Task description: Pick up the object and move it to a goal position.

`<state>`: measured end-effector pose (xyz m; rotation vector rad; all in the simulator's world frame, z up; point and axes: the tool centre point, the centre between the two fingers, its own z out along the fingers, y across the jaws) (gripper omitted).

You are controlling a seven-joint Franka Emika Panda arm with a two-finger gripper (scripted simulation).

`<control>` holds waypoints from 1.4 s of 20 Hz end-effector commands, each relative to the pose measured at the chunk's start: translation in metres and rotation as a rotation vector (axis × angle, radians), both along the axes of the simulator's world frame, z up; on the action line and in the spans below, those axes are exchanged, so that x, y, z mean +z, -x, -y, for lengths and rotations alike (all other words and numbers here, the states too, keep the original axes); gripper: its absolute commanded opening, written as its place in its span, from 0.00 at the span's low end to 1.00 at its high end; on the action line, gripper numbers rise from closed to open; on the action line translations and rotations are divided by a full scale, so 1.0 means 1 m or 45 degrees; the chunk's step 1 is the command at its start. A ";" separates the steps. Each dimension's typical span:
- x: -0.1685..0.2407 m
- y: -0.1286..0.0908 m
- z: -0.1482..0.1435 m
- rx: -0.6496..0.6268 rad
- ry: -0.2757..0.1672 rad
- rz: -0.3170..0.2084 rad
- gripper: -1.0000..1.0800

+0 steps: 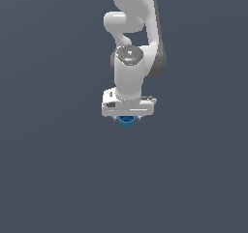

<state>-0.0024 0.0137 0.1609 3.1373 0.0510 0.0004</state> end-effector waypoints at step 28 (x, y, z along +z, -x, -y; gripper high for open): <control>-0.009 0.005 0.011 -0.332 -0.057 -0.060 0.62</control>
